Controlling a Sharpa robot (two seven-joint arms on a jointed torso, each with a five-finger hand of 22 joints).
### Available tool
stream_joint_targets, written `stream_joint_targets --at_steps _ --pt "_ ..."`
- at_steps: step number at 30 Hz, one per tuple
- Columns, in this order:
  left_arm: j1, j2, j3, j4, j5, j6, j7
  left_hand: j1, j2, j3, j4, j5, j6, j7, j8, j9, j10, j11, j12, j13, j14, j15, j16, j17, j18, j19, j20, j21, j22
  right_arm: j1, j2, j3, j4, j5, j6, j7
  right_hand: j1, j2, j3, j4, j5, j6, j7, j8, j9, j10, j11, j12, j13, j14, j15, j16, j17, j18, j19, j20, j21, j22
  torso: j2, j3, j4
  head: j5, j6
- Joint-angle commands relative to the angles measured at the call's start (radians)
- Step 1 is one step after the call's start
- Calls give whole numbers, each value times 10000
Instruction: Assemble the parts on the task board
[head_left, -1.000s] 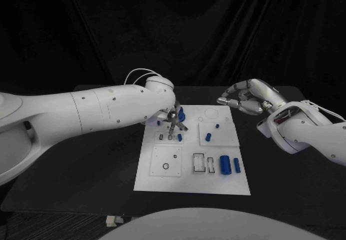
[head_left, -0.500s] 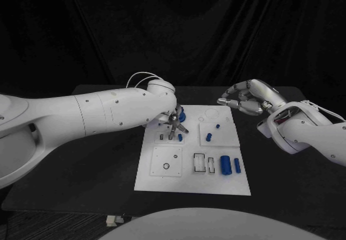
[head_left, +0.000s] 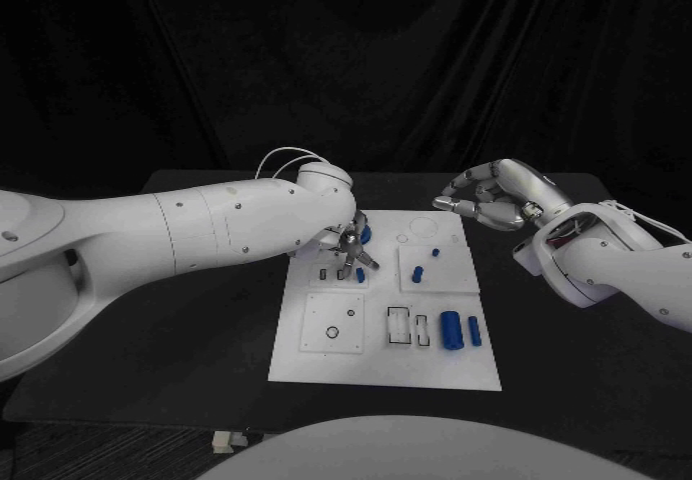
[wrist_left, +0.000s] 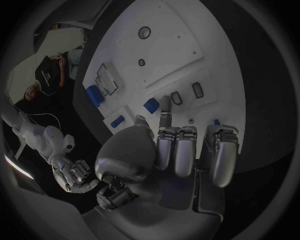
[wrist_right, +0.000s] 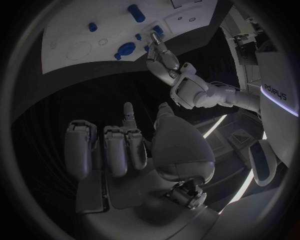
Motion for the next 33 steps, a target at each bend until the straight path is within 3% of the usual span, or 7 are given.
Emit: stream_joint_targets --at_steps 1,19,25,30,33 --pt "-46 47 7 -23 58 116 223 84 40 54 -24 16 40 -28 -70 26 1043 -64 26 2608 1038 -77 26 2634 -9 871 -89 -50 2421 -23 5 7 -7 -62 63 -153 81 -15 -71 -6 52 -45 51 -44 -15 1043 78 35 2631 1065 71 30 2635 112 344 56 -65 2173 -2 -5 -1 10 -1" --pt "-191 112 7 -119 58 131 250 229 -7 117 -40 12 85 -59 -130 199 1043 -100 26 2608 1038 -114 26 2634 -16 895 -121 -43 2449 -25 8 7 -8 -62 123 -177 130 -6 -110 -2 37 -31 56 -48 -22 1043 85 35 2631 1065 78 30 2635 124 318 65 -112 2156 -3 1 4 0 -1" --pt "-229 145 7 -136 58 130 269 551 -104 273 -124 393 91 -90 -244 422 1043 -132 26 2608 1038 -149 26 2634 -14 891 -161 -49 2442 -33 13 7 -13 -62 134 -187 141 -2 -113 -5 43 -28 56 -48 -23 1043 86 35 2631 1065 79 30 2635 125 317 66 -115 2155 -1 7 2 11 -1" --pt "-247 156 7 -141 58 139 277 954 -240 476 -276 1066 83 -115 -369 632 1043 -156 26 2608 1038 -175 26 2634 -13 889 -188 -54 2439 -50 11 7 -18 -62 145 -202 148 4 -116 -4 50 -24 57 -47 -24 1043 88 35 2631 1065 80 30 2635 133 300 67 -146 2144 3 9 2 8 -1" --pt "-254 158 7 -161 58 160 279 1104 -293 559 -342 1275 92 -128 -416 713 1043 -166 26 2608 1038 -184 26 2634 -15 897 -195 -51 2449 -60 9 7 -24 -62 156 -216 135 68 -148 18 102 11 57 -38 -25 1043 92 35 2631 1065 84 30 2635 141 283 73 -178 2133 0 7 3 11 -1"
